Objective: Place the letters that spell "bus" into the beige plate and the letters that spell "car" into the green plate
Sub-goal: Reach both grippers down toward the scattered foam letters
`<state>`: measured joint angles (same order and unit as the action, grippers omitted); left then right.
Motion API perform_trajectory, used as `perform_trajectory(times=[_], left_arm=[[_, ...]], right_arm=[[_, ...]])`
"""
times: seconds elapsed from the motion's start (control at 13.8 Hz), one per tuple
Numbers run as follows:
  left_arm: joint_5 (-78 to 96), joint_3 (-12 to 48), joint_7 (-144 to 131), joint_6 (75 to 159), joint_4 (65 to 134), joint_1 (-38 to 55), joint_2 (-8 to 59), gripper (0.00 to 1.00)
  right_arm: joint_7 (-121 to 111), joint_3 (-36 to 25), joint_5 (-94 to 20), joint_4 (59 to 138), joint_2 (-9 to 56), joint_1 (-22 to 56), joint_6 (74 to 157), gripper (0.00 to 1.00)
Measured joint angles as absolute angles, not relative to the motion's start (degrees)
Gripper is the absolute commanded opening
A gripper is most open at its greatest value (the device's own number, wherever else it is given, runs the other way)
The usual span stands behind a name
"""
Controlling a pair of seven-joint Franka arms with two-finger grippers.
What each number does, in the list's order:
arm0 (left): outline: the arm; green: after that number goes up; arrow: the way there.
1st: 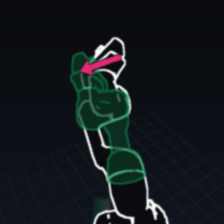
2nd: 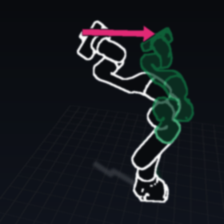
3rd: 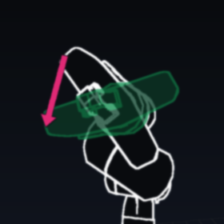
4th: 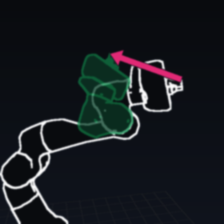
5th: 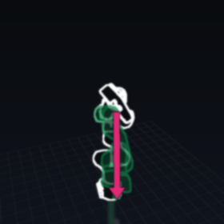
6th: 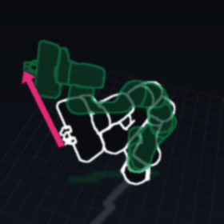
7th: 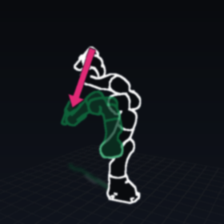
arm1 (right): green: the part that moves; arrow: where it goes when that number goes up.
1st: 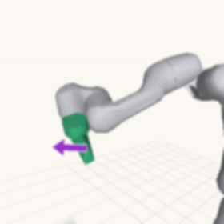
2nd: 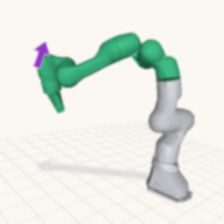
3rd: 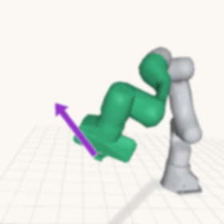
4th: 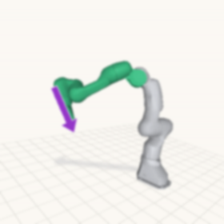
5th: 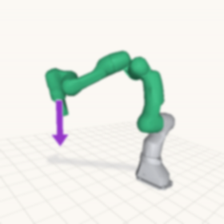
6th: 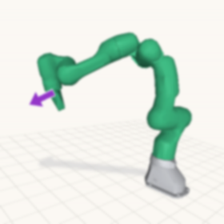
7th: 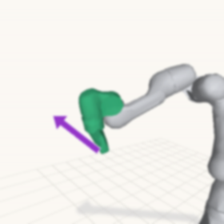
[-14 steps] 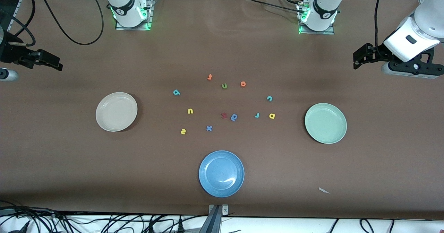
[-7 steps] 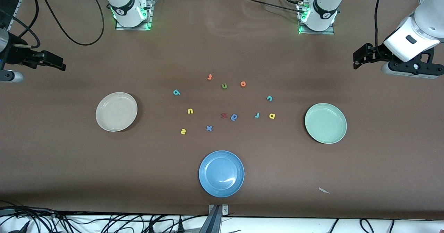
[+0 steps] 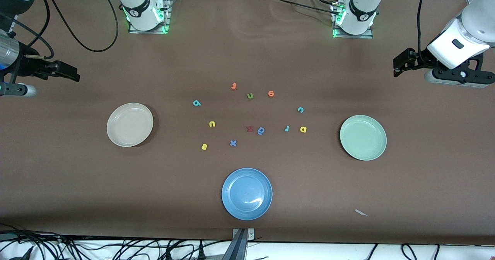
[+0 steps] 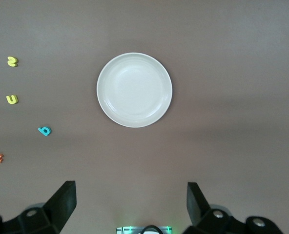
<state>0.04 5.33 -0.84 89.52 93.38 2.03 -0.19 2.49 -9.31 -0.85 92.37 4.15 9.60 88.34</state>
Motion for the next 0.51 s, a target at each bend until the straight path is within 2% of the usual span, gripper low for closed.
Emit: perform_trajectory(times=[0.29, 0.51], left_arm=[[0.1, 5.5, -0.7, 89.4, 93.9, 4.8, 2.8, 1.0], [0.1, 5.6, -0.7, 92.9, 94.5, 8.5, 8.4, 1.0]], right_arm=[[6.8, -9.1, -1.0, 92.7, 6.2, 14.5, 91.8, 1.0], [7.6, -9.0, -2.8, 93.2, 10.0, 18.4, 95.8, 1.0]])
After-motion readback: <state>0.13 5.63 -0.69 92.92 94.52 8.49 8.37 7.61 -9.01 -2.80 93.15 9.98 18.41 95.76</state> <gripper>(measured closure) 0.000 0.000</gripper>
